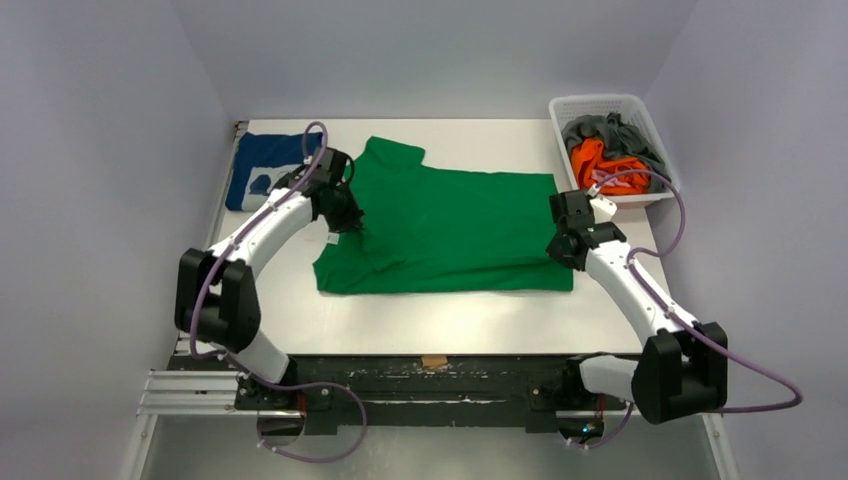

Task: Fold and stack the t-shirts
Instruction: Fold the flattened tshirt in 1/3 of the way

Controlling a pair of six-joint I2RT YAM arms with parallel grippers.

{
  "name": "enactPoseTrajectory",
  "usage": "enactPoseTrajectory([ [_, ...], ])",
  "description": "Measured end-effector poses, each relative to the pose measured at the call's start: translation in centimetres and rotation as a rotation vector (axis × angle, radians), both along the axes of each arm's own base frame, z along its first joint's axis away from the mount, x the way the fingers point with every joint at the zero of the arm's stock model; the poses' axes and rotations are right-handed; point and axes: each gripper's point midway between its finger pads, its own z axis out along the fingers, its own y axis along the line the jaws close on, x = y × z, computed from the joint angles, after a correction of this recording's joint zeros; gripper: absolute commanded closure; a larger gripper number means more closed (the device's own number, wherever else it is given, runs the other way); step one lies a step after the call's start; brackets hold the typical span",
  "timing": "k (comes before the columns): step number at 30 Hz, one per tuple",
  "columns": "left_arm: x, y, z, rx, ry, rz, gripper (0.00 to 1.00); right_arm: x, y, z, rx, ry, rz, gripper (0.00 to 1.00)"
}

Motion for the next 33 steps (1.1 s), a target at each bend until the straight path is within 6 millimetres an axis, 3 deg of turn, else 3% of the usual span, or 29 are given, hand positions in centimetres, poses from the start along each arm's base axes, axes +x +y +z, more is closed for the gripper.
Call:
enactPoseTrajectory([
  [5,3.2,0.2,-1.6,0.056,0.033,-0.019,1.00,2.3,-1.3,-0.9,-0.005,0.007,-0.048,1.00],
  [15,8.4,0.0,-0.4,0.140,-0.065,-0.098,1.00,5.3,-1.6,-4.0,0.015,0.044,-0.051,1.00],
  [17,9.5,-0.1,-0.4,0.154,-0.074,-0.105,0.96,5.6,-1.7,-4.2,0.015,0.041,-0.052,1.00],
  [20,10.9,-0.1,-1.2,0.180,-0.067,-0.116,0.78,6.2,-1.9,-4.2,0.010,0.023,-0.062,0.90],
  [24,12.1,-0.1,-2.4,0.212,-0.040,-0.133,0.41,7.5,-2.6,-3.5,-0.008,0.001,-0.087,0.47],
  [28,12.5,0.3,-1.7,0.239,-0.033,-0.132,0.14,9.4,-2.9,-1.8,-0.018,-0.043,-0.094,0.34],
  [29,12.4,0.3,-1.4,0.238,-0.040,-0.132,0.02,9.5,-2.8,-1.5,-0.016,-0.052,-0.095,0.32],
  [31,11.2,0.5,-0.7,0.222,-0.060,-0.132,0.00,9.3,-2.8,-0.8,-0.011,-0.068,-0.092,0.28],
  [33,8.7,0.5,-0.2,0.174,-0.071,-0.134,0.00,9.0,-2.4,-0.4,0.012,-0.088,-0.074,0.25],
])
